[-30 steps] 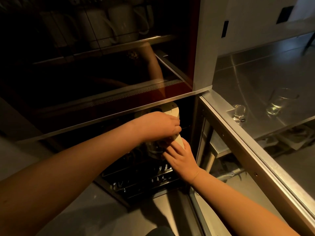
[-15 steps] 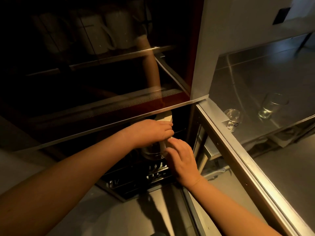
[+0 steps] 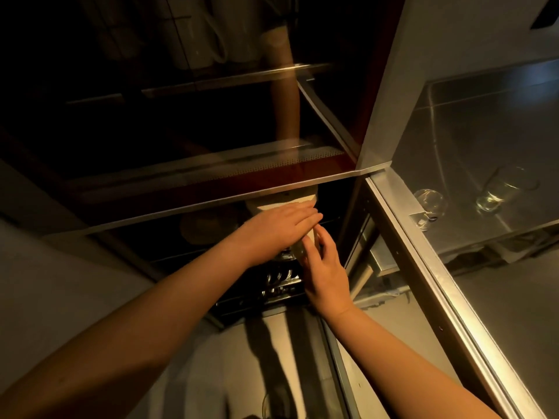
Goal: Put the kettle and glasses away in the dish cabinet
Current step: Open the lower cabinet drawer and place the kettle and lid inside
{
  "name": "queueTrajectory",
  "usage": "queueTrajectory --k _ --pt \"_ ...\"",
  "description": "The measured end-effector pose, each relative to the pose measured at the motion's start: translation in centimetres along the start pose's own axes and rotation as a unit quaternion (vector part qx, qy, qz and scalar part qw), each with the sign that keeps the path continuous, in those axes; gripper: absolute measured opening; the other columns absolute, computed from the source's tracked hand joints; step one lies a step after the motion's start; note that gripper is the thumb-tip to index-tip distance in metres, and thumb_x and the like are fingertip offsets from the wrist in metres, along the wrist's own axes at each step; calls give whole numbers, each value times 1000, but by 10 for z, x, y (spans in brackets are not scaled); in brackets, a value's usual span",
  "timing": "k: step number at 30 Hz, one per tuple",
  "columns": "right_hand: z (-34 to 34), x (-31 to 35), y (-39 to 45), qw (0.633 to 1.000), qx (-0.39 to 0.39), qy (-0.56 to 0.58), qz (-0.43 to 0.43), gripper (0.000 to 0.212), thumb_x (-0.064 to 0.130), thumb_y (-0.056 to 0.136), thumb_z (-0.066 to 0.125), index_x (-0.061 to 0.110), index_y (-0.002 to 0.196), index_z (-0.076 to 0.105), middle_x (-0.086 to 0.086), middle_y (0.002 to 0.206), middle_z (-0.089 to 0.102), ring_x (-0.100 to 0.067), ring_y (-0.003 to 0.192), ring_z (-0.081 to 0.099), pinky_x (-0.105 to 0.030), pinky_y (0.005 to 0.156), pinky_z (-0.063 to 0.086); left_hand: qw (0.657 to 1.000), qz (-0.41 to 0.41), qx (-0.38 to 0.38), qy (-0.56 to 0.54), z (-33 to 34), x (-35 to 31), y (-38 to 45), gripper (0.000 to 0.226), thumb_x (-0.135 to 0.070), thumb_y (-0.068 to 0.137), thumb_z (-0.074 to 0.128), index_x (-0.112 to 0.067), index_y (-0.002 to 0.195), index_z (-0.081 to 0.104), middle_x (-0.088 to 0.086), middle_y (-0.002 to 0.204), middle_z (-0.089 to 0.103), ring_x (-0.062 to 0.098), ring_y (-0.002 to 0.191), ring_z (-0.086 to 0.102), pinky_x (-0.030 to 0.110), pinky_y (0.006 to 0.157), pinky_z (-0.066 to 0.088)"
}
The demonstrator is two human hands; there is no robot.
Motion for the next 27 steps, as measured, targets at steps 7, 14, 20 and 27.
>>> queueTrajectory --k 7,14,20,27 --pt "1 -2 4 1000 -9 8 26 103 -4 63 77 27 146 25 -3 151 16 -30 131 39 -37 76 57 974 -205 -89 -42 25 8 -57 64 -16 92 56 -9 147 25 7 157 16 14 144 6 34 116 11" --pt "-3 1 4 999 -33 40 17 92 1 73 75 21 145 22 -1 148 22 -28 128 43 -33 85 51 965 -251 -32 -74 66 -6 -62 65 -39 100 31 -17 148 -8 0 158 -8 6 140 -18 25 113 -11" --pt "4 1 13 1000 -11 5 25 102 4 74 74 23 150 9 -4 154 18 -21 138 29 -28 99 33 957 -270 -32 -99 66 1 -56 65 -39 101 27 -17 144 -15 1 157 -12 7 139 -19 27 114 -7" --pt "4 2 27 1000 -3 13 23 94 6 79 71 21 150 12 -3 155 19 -17 139 25 -26 104 28 955 -269 -47 -116 59 11 -51 60 -34 102 25 -13 149 -6 4 159 -4 7 141 -11 27 116 -3"
Point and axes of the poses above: each hand's wrist, its own y-axis towards the middle knuckle, its own z-axis out of the palm, x = y × z, the point moved 10 cm from there along y, towards the middle knuckle
